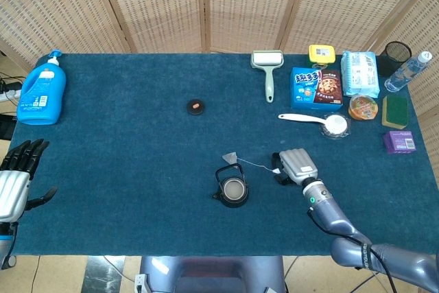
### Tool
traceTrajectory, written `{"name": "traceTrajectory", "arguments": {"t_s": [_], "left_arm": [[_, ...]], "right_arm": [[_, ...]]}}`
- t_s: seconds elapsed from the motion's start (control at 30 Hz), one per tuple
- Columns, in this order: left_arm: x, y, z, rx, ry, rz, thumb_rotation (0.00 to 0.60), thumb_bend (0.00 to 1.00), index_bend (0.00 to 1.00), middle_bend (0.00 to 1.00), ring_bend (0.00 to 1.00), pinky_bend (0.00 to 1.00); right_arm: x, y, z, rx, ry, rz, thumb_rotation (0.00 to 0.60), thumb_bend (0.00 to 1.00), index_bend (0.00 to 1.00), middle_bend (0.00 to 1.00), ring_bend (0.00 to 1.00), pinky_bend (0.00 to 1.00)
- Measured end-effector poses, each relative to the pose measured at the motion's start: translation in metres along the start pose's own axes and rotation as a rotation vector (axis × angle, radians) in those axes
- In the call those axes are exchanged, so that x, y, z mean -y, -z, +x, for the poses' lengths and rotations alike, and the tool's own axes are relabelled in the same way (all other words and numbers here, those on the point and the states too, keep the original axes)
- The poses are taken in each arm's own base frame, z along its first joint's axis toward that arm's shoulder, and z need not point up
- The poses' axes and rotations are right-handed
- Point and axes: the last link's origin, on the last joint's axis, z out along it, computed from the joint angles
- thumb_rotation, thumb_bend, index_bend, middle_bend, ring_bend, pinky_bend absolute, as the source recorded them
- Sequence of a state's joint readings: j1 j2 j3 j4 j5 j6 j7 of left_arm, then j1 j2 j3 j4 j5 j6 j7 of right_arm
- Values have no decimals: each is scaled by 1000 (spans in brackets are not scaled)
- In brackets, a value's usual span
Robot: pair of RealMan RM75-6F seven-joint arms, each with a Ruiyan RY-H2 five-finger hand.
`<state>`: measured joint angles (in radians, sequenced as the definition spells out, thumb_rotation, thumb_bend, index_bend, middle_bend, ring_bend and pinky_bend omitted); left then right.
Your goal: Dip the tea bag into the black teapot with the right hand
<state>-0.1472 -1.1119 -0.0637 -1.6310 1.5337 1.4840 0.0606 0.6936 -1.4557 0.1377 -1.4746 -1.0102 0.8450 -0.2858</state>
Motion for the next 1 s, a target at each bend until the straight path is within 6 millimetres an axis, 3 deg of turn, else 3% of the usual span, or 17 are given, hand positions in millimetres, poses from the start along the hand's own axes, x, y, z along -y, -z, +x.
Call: {"name": "traceTrajectory", "arguments": {"t_s": [1.0], "left_arm": [[4, 0, -2, -2, 0, 13, 600, 241, 0, 61, 0, 85]], "right_arm": [[-6, -7, -8, 11, -8, -36, 600, 408, 516, 1000, 1000, 1000]]}}
